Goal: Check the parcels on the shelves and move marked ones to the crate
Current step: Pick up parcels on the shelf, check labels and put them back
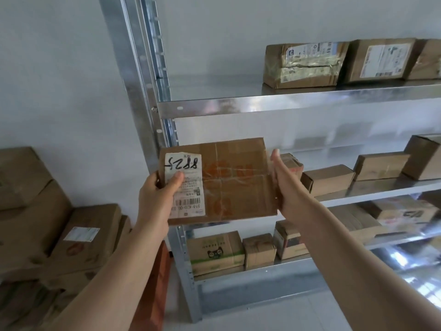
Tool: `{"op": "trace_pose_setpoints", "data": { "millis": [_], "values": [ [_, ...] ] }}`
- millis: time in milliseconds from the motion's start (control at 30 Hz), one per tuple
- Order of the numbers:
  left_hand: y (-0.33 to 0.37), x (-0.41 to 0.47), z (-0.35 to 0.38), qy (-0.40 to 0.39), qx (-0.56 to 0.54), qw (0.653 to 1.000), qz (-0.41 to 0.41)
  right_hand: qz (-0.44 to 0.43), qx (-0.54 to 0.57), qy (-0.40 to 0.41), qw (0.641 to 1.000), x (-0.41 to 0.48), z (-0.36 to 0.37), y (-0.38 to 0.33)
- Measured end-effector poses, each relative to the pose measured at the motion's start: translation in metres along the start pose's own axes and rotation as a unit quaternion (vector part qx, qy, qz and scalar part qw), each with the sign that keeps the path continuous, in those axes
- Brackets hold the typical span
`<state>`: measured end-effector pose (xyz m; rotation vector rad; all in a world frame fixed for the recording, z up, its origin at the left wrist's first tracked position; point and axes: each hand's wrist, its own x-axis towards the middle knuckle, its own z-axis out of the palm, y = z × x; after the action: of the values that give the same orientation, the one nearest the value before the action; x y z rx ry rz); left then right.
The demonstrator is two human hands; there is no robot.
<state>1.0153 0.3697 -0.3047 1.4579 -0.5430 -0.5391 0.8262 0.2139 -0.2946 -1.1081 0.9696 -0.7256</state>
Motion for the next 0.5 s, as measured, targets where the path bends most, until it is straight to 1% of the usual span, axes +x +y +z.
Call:
{"op": "trace_pose_setpoints", "data": {
  "millis": [133, 233, 333, 500],
  "values": [
    [-0.013, 0.0, 0.003, -0.015, 0.041, 0.999, 0.023, -0.012, -0.018, -0.088, 0.996, 0.003, -0.012, 0.001],
    [-0.021, 0.009, 0.011, -0.004, 0.041, 0.999, 0.013, -0.029, -0.02, -0.093, 0.995, 0.023, -0.017, 0.008],
    [-0.03, 0.019, 0.019, 0.007, 0.037, 0.999, -0.018, -0.028, -0.017, -0.093, 0.995, 0.04, -0.018, 0.01],
    [-0.046, 0.046, 0.036, 0.072, 0.076, 0.992, -0.075, -0.024, -0.027, -0.126, 0.991, 0.085, -0.015, 0.013]
  ]
}}
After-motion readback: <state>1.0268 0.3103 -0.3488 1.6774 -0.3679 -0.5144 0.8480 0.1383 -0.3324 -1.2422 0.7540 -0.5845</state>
